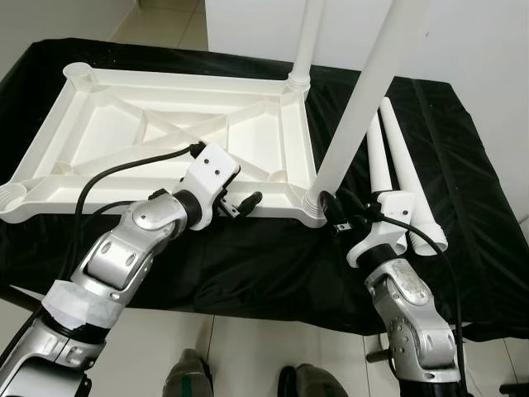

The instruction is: Building children table

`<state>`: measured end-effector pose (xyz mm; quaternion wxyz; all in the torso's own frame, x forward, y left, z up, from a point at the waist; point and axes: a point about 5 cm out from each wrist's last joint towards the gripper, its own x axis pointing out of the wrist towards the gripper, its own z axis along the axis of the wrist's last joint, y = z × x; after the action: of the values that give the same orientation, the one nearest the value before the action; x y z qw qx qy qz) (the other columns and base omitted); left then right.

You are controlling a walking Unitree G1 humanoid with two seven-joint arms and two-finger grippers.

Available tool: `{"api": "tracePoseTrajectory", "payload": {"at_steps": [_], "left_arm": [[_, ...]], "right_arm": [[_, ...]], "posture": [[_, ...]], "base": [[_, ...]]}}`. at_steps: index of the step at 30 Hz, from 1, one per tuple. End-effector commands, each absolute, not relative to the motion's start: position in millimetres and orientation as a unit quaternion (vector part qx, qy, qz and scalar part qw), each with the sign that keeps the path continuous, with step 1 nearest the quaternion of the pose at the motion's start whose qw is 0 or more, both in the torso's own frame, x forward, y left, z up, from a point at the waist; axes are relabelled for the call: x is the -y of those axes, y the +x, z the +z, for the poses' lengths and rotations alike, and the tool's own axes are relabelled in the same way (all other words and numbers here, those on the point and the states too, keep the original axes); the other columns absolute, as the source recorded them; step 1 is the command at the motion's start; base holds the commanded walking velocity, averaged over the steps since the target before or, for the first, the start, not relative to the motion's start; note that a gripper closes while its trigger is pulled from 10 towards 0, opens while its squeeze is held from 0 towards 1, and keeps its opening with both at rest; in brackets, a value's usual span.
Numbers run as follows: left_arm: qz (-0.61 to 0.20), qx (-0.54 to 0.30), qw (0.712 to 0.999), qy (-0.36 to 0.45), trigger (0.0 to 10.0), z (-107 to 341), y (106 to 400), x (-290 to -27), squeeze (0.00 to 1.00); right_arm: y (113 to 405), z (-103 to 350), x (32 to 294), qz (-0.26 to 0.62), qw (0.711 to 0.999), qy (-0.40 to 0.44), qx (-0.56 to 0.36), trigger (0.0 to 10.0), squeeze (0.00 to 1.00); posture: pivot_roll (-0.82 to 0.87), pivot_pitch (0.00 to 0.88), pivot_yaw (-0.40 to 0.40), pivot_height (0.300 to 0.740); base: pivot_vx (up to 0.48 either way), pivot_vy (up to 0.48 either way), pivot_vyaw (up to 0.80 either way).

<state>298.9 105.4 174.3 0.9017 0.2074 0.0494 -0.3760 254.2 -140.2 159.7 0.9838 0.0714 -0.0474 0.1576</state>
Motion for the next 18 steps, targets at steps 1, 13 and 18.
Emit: {"api": "tracePoseTrajectory", "payload": {"at_steps": [1, 13, 18], "left_arm": [[-0.378, -0.075, 0.890, 0.245, 10.0, 160, 301, -110, 0.00], [-0.327, -0.089, 0.900, 0.276, 10.0, 152, 313, -124, 0.00], [-0.357, -0.101, 0.890, 0.266, 10.0, 148, 308, -126, 0.00]], "right_arm": [[256, 162, 139, 0.170, 0.981, 0.079, 0.048, 10.0, 0.00], [246, 162, 131, 0.206, 0.973, 0.100, 0.040, 10.0, 0.00], [243, 162, 131, 0.211, 0.971, 0.106, 0.040, 10.0, 0.00]], "posture": [[0.07, 0.087, -0.030, 0.740], [0.07, 0.080, -0.027, 0.740], [0.06, 0.079, -0.024, 0.740]], "base": [[0.000, 0.000, 0.00], [0.000, 0.000, 0.00], [0.000, 0.000, 0.00]]}}
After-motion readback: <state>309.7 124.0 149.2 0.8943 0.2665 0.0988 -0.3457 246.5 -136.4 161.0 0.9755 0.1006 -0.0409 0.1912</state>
